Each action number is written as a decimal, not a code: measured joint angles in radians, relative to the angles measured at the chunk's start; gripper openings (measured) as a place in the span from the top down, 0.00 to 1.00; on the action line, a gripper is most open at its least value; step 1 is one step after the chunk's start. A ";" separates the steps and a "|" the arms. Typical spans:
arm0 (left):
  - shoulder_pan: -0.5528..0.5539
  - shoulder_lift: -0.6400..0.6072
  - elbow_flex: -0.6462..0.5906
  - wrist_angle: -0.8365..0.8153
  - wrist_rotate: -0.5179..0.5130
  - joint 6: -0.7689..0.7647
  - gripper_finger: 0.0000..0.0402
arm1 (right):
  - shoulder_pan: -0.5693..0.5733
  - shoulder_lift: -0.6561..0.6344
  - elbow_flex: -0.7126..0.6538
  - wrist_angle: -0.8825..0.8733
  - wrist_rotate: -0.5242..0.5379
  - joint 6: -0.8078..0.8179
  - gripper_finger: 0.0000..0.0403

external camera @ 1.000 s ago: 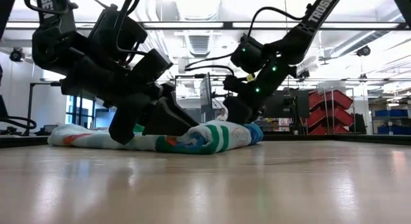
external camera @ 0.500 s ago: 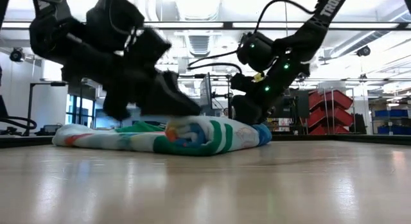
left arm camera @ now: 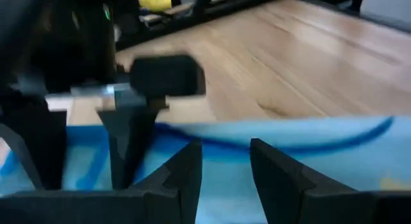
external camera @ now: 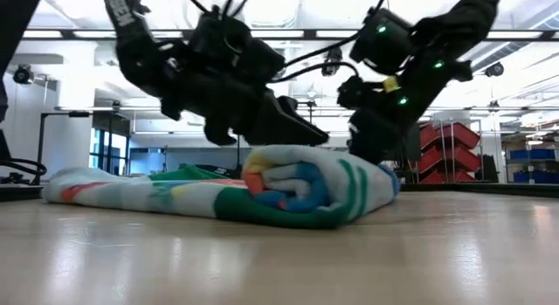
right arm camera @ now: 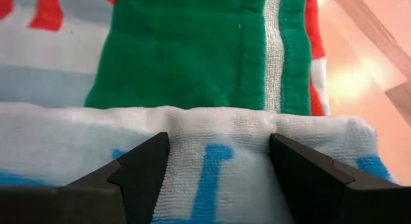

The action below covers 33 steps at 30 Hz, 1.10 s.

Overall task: Roll towel
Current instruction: Roll the green multi-color dinosaur print towel

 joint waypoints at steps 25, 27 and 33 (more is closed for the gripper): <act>0.106 0.228 0.219 -0.062 0.134 0.018 0.71 | 0.232 -0.419 -0.121 -0.292 0.039 0.184 0.28; 0.109 0.228 0.219 -0.068 0.134 0.026 0.71 | 0.305 -0.413 -0.156 -0.252 0.051 0.257 0.28; 0.113 0.224 0.218 -0.090 0.129 0.041 0.71 | 0.463 -0.280 -0.255 -0.017 0.192 0.387 0.25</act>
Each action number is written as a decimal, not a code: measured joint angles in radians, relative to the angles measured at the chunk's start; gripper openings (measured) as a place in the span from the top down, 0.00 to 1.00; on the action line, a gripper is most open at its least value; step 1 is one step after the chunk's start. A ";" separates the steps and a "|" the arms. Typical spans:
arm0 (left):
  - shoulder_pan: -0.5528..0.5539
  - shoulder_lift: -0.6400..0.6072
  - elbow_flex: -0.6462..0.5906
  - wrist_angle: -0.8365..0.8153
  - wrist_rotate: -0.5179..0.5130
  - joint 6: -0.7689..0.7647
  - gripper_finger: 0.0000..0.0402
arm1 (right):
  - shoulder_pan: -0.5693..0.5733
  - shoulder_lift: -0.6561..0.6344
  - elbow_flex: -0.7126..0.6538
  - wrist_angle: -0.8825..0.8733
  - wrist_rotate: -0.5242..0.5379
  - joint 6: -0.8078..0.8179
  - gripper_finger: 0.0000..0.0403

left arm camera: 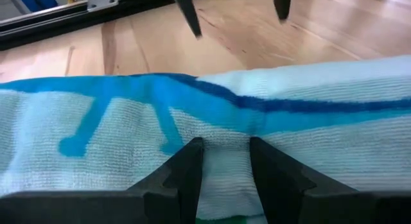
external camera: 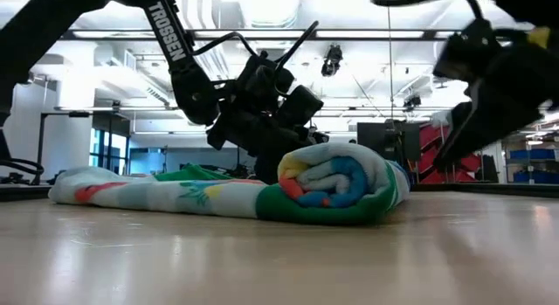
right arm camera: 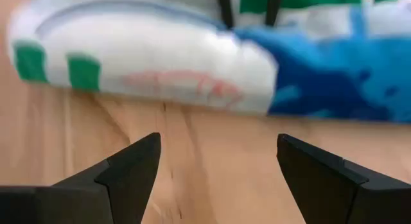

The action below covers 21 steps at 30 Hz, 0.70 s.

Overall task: Roll towel
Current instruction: Roll the green multi-color dinosaur print towel

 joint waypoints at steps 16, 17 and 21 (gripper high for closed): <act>0.000 -0.019 -0.002 -0.050 -0.005 0.037 0.71 | -0.081 0.360 0.093 0.276 0.037 -0.045 0.15; 0.000 -0.019 -0.002 -0.051 -0.006 0.037 0.71 | -0.094 0.361 0.100 0.272 0.029 -0.063 0.16; 0.001 -0.020 -0.006 -0.055 -0.014 0.037 0.71 | -0.132 0.310 0.122 0.250 0.022 -0.163 0.18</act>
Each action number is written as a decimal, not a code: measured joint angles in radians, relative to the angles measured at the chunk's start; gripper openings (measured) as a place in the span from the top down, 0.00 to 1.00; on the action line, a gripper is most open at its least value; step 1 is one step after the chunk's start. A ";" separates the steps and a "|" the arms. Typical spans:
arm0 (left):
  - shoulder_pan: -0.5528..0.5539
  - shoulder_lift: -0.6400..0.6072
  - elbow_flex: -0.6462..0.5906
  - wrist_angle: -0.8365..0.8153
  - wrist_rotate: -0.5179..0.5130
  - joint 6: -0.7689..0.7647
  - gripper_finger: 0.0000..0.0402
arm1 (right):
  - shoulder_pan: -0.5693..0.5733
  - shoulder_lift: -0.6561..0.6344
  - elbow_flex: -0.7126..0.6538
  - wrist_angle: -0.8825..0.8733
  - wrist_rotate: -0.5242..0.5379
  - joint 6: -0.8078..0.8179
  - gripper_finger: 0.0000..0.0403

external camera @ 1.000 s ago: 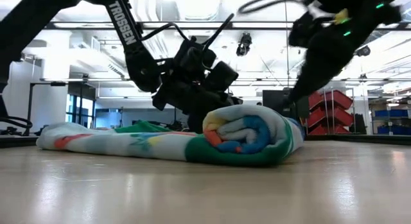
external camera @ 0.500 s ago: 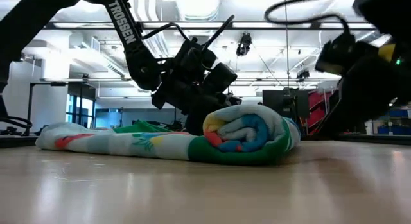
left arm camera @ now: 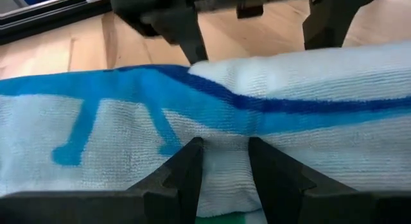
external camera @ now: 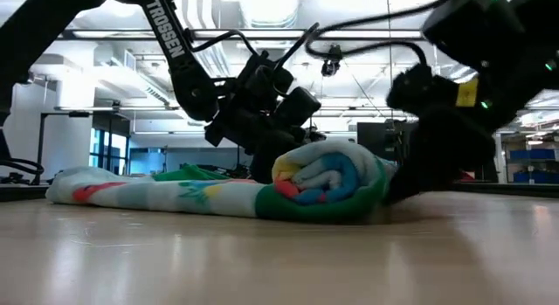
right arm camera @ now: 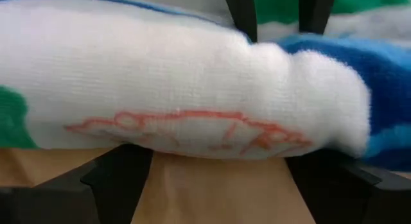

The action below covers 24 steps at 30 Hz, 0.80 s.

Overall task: Roll towel
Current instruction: Roll the green multi-color dinosaur print towel

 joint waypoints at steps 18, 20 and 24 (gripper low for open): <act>-0.003 0.001 -0.004 0.011 -0.011 0.000 0.71 | 0.024 -0.103 -0.050 -0.263 -0.073 0.208 0.19; -0.004 0.001 -0.004 0.011 -0.014 0.000 0.71 | 0.024 -0.078 -0.052 -0.215 -0.061 0.194 0.19; -0.004 -0.002 -0.004 0.014 -0.029 0.001 0.71 | 0.019 -0.024 -0.045 -0.088 -0.049 0.100 0.18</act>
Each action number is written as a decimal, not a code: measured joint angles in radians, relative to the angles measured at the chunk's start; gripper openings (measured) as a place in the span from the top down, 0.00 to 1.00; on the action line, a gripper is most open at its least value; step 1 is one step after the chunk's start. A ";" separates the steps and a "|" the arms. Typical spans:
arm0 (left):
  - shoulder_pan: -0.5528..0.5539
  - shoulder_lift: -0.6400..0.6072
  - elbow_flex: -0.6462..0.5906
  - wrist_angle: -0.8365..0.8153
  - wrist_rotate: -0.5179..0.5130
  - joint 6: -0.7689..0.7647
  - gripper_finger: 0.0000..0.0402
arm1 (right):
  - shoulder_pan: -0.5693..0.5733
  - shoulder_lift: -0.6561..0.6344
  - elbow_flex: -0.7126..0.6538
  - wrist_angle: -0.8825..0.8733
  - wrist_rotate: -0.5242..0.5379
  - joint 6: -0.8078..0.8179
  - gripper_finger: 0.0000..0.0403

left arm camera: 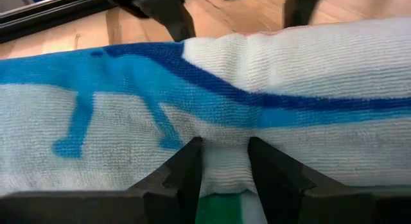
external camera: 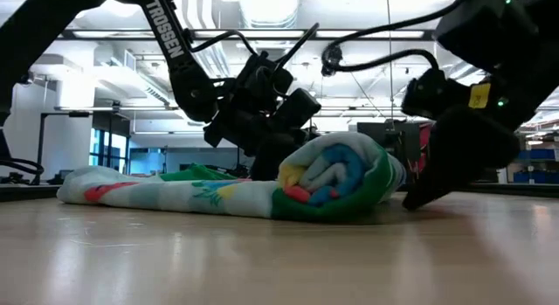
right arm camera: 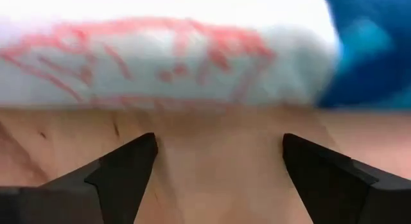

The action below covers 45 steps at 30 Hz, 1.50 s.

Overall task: Roll towel
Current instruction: Roll the green multi-color dinosaur print towel

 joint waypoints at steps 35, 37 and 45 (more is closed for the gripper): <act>-0.024 -0.586 -0.084 -0.612 -0.352 -0.108 0.71 | -0.072 0.007 0.141 0.063 0.041 -0.153 0.16; -0.042 -0.655 -0.142 -0.586 -0.352 -0.138 0.71 | -0.087 0.016 0.170 0.066 0.042 -0.172 0.16; -0.120 -0.868 -0.412 -0.383 -0.399 -0.233 0.71 | -0.169 0.130 0.301 0.066 0.009 -0.234 0.16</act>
